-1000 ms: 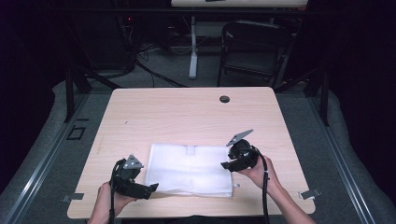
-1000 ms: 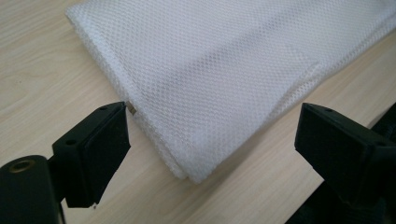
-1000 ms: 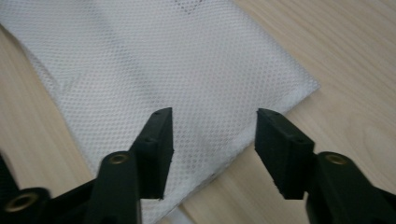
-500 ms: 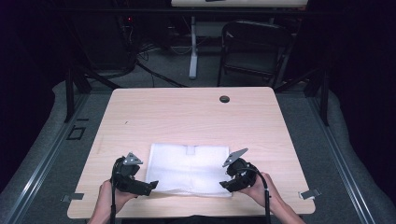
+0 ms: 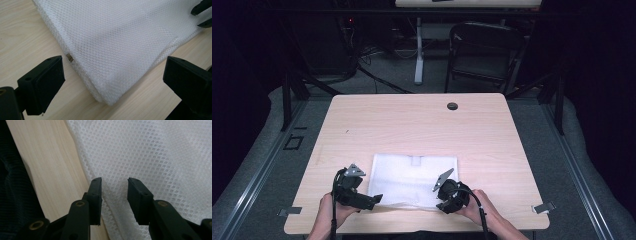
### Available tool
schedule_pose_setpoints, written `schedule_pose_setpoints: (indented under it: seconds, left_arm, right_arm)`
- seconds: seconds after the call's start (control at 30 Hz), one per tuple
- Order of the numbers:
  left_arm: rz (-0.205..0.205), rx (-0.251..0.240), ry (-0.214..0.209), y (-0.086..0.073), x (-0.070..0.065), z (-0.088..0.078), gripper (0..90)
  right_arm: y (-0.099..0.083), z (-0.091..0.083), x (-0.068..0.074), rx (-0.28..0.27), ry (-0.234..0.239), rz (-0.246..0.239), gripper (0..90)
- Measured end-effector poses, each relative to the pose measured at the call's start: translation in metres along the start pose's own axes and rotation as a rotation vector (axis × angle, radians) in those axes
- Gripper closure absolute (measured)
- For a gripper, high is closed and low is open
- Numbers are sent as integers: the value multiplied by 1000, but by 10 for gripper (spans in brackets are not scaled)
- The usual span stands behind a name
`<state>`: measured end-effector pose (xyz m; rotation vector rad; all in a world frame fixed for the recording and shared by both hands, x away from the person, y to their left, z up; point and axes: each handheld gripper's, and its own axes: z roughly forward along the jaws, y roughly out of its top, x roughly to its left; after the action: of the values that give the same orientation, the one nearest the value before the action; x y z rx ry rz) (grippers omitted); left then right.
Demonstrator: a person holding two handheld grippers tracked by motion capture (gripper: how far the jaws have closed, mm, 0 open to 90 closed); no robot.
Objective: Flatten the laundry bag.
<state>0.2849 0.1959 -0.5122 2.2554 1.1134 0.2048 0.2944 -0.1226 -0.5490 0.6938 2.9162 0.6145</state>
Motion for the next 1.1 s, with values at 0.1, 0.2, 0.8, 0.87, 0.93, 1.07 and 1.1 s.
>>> schedule_pose_setpoints:
  seconds: [0.1, 0.2, 0.8, 0.87, 0.93, 1.07, 1.1]
  left_arm:
    - [2, 5, 0, -1, 0, 1, 37]
    - [-2, 9, 2, -2, 1, 1, 39]
    - [57, -18, -26, 0, -3, 1, 27]
    - [68, -26, -26, 0, -5, 3, 25]
    - [77, -27, -36, 0, -7, 3, 25]
    - [91, -37, -44, 1, -8, 4, 19]
    - [88, -37, -43, 1, -9, 4, 11]
  right_arm:
    - [0, 3, 0, 21, -11, 9, 710]
    - [1, 3, 0, 28, -25, 12, 753]
    - [1, -15, -5, -43, -37, 29, 880]
    - [2, -19, -7, -66, -41, 34, 880]
    - [2, -22, -7, -71, -44, 36, 880]
    - [2, -31, -8, -109, -52, 49, 880]
    - [3, -33, -9, -117, -58, 47, 881]
